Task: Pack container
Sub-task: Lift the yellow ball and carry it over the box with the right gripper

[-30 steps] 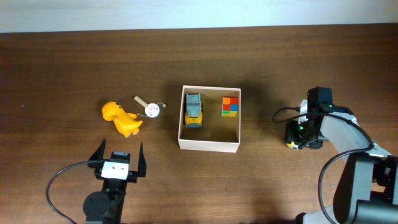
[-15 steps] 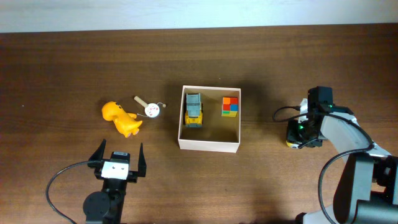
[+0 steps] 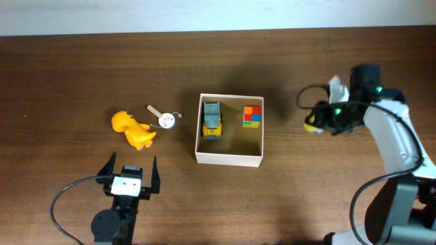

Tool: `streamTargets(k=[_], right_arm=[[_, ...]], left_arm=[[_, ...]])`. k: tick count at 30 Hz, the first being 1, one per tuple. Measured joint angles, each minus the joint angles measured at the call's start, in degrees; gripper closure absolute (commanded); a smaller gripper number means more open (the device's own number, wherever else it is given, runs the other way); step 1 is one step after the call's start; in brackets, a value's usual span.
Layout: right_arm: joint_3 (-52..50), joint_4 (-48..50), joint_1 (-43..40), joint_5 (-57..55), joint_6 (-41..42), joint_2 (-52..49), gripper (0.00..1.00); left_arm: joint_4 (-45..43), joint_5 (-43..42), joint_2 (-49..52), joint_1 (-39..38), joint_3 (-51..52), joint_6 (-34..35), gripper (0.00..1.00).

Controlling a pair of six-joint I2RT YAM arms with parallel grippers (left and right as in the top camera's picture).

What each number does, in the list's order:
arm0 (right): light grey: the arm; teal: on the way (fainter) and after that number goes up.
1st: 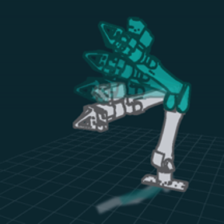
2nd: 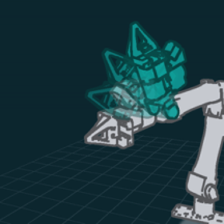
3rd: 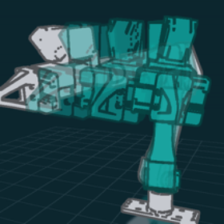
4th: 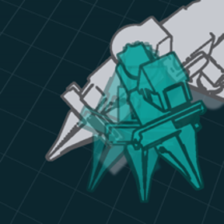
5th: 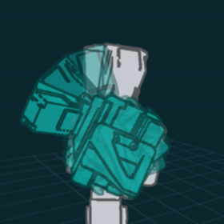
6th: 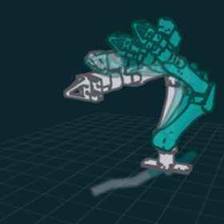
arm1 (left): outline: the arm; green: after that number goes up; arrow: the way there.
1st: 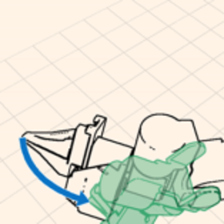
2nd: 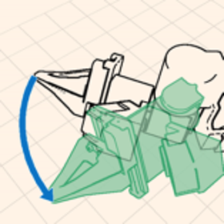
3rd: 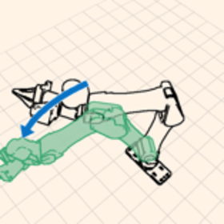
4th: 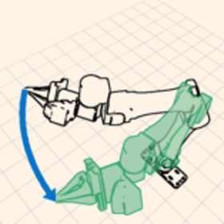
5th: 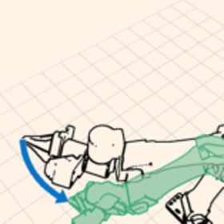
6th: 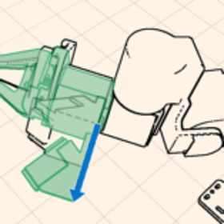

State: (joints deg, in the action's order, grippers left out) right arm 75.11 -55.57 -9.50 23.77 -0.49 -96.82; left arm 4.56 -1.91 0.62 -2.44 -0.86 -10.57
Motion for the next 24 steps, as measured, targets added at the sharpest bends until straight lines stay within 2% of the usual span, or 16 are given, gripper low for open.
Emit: streamTargets(k=[5, 11, 15, 19, 24], right_arm=[[9.99, -4.09, 2.19, 12.90, -5.77, 0.00, 0.65], [13.14, 1.27, 12.59, 16.44, -7.45, 0.00, 0.65], [13.14, 3.87, 21.88, 7.48, -5.60, 0.00, 0.65], [13.16, 5.27, 30.82, -8.09, -2.03, -0.35, 0.65], [13.18, 6.99, 36.41, -19.32, 0.90, -5.22, 0.65]], left_arm=[[0.00, 0.00, 0.00, 0.00, 0.00, 0.00, 0.01], [-0.02, 0.00, 0.00, 0.00, 0.00, 0.00, 0.01], [-0.02, 0.00, 0.00, 0.00, 0.00, 0.00, 0.01], [-0.02, 0.00, 0.00, 0.00, 0.00, 0.00, 0.01], [0.00, 0.00, 0.00, 0.00, 0.00, 0.00, 0.01]])
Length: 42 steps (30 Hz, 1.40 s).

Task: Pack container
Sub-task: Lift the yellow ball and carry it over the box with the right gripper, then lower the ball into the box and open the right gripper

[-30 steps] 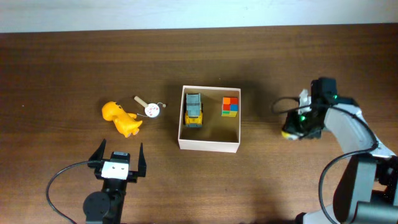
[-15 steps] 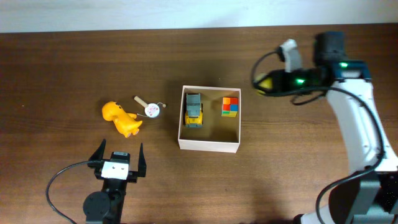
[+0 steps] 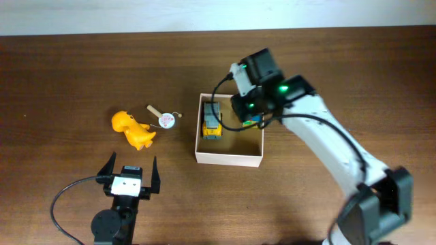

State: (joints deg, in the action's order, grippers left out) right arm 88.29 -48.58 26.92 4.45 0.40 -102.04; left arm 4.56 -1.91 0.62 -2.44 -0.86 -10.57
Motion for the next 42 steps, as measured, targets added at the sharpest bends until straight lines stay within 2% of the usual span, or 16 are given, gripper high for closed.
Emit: streamTargets(k=[7, 15, 16, 17, 19, 24, 36, 39, 42], right_arm=[[0.00, 2.64, 1.60, -4.48, 2.34, -10.40, 0.65], [0.00, 3.93, 1.57, -5.53, 2.62, -12.90, 0.64], [0.00, 4.02, 1.60, -5.53, 2.64, -12.90, 0.58], [0.00, 4.11, 1.60, -5.55, 2.84, -12.90, 0.45], [0.00, 4.15, 1.60, -5.64, 2.73, -12.90, 0.39], [0.00, 4.28, 1.60, -5.73, 2.84, -12.90, 0.35], [0.00, 3.61, 1.60, -4.81, 2.82, -12.90, 0.34], [1.73, -0.79, 1.60, -3.32, 2.84, -12.90, 0.30], [8.09, -7.69, 1.88, -2.29, 2.82, -12.76, 0.26]], left_arm=[[0.00, 0.00, 0.00, 0.00, 0.00, 0.00, 0.01], [-0.02, 0.00, 0.00, 0.00, 0.00, 0.00, 0.01], [0.00, 0.00, 0.00, 0.00, 0.00, 0.00, 0.01], [-0.02, 0.00, 0.00, 0.00, 0.00, 0.00, 0.01], [-0.02, 0.00, 0.00, 0.00, 0.00, 0.00, 0.01], [0.00, 0.00, 0.00, 0.00, 0.00, 0.00, 0.01], [-0.02, 0.00, 0.00, 0.00, 0.00, 0.00, 0.01], [-0.02, 0.00, 0.00, 0.00, 0.00, 0.00, 0.01], [-0.02, 0.00, 0.02, 0.00, 0.00, 0.00, 0.01]])
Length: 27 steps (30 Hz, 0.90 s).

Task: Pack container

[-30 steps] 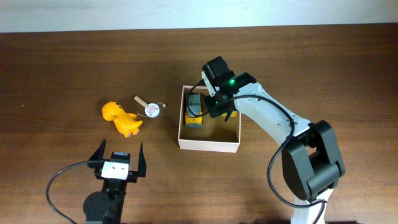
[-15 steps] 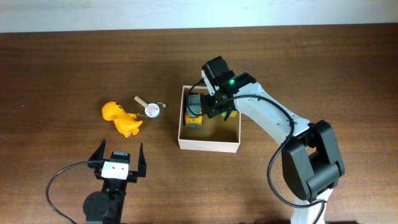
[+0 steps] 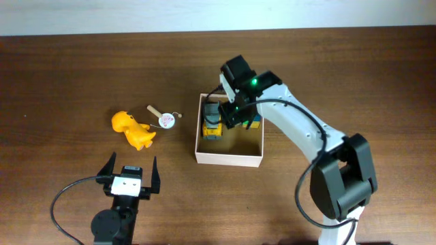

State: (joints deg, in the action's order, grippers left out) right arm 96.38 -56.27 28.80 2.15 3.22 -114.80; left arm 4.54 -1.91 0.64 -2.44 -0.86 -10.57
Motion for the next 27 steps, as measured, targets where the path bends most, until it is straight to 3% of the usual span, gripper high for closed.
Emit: streamTargets(k=[7, 12, 14, 16, 20, 27], right_arm=[[19.58, -15.23, 1.05, -5.16, 1.20, 4.57, 0.19], [24.39, -20.46, -1.92, -16.33, 8.35, 7.06, 0.12], [24.41, -22.80, -5.01, -20.70, 13.05, 7.06, 0.10], [24.41, -23.91, -8.07, -22.75, 16.59, 6.84, 0.01], [24.41, -25.20, -18.08, -25.00, 23.89, 6.80, 0.01], [24.33, -25.31, -32.46, -19.76, 27.28, 6.80, 0.01]], left_arm=[[0.02, 0.00, -0.02, 0.00, 0.00, 0.00, 0.01], [0.02, 0.00, -0.02, 0.00, 0.00, 0.00, 0.01], [0.00, 0.00, -0.02, 0.00, 0.00, 0.00, 0.01], [0.00, 0.00, -0.02, 0.00, 0.00, 0.00, 0.01], [0.00, 0.00, -0.02, 0.00, 0.00, 0.00, 0.01], [0.00, 0.00, -0.02, 0.00, 0.00, 0.00, 0.01]])
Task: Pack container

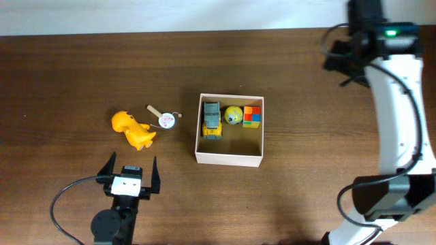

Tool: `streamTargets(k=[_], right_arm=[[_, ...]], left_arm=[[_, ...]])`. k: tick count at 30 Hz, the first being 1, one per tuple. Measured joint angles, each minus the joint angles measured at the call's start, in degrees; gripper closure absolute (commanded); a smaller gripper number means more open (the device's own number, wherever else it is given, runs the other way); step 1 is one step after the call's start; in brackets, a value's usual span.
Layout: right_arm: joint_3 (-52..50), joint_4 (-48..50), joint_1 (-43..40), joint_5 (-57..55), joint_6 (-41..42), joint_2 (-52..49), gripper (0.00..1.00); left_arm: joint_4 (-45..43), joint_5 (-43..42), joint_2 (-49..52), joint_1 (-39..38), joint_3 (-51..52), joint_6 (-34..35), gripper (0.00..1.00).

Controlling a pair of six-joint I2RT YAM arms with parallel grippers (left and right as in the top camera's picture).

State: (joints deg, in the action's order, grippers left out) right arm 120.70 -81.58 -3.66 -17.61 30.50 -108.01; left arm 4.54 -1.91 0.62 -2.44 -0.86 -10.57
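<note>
The white open box (229,160) sits mid-table. Inside it, along the far side, lie a grey-and-yellow toy truck (212,120), a yellow ball (234,115) and a multicoloured cube (253,116). Left of the box a yellow toy animal (133,129) and a small round-headed stick (163,118) lie on the table. My left gripper (130,169) rests near the front edge, open and empty, below the yellow animal. My right gripper (338,61) hangs far back right, well away from the box; its dark fingers look spread with nothing between them.
The brown wooden table (68,75) fills the view, with a pale wall strip along the far edge. A black cable (65,197) loops by the left arm's base. The right arm's white links (402,116) run down the right side.
My right gripper was down inside the box between the truck and the cube. Now it is at the far right back of the table, and the yellow ball lies in the box.
First my right gripper was right of the box, holding a yellow object. Then it was over the box's far side, then low inside it beside the truck. Now the ball lies between truck and cube and the arm is far back right. The left arm never moved.
</note>
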Motion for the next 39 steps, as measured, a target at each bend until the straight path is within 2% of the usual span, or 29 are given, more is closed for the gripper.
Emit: streamTargets(k=[9, 18, 23, 26, 29, 33, 35, 36, 37, 39], right_arm=[[-4.74, -1.92, -10.95, 3.87, 0.85, 0.00, 0.01], [-7.69, -3.98, -12.72, 4.92, 0.98, -0.04, 0.01], [-7.69, -3.98, -12.72, 5.11, 1.03, -0.04, 0.01], [-7.69, -3.96, -12.72, 5.11, 0.96, -0.04, 0.01], [-7.72, -4.00, -12.72, 5.14, 1.01, -0.04, 0.01], [-7.80, -4.07, -12.72, 5.18, 1.01, -0.04, 0.01], [-7.85, -4.07, -12.72, 5.25, 0.98, -0.04, 0.01], [-7.91, -4.13, -12.72, 5.29, 0.98, -0.04, 0.01], [-8.00, -3.91, -12.72, 5.31, 0.96, -0.04, 0.01], [-8.07, -4.11, -12.72, 5.31, 0.98, -0.04, 0.01]], left_arm=[[0.02, 0.00, 0.00, 0.00, 0.00, 0.00, 0.01], [-0.44, 1.92, 0.00, 0.00, 0.02, 0.42, 0.01], [1.51, 4.00, 0.26, 0.07, -0.33, 7.50, 0.01], [6.84, 4.61, 2.23, 0.66, -3.04, 12.31, 0.01], [11.37, 5.20, 8.15, 2.25, -8.24, 15.32, 0.01], [15.21, 5.11, 21.73, 5.73, -20.44, 17.11, 0.01], [18.14, 4.26, 30.16, 7.41, -27.85, 17.51, 0.01], [20.76, 3.19, 38.14, 8.72, -34.47, 17.75, 0.01], [26.95, 1.84, 44.54, 9.35, -39.95, 17.84, 0.01], [32.81, 0.17, 52.87, 9.64, -46.97, 17.94, 0.01]])
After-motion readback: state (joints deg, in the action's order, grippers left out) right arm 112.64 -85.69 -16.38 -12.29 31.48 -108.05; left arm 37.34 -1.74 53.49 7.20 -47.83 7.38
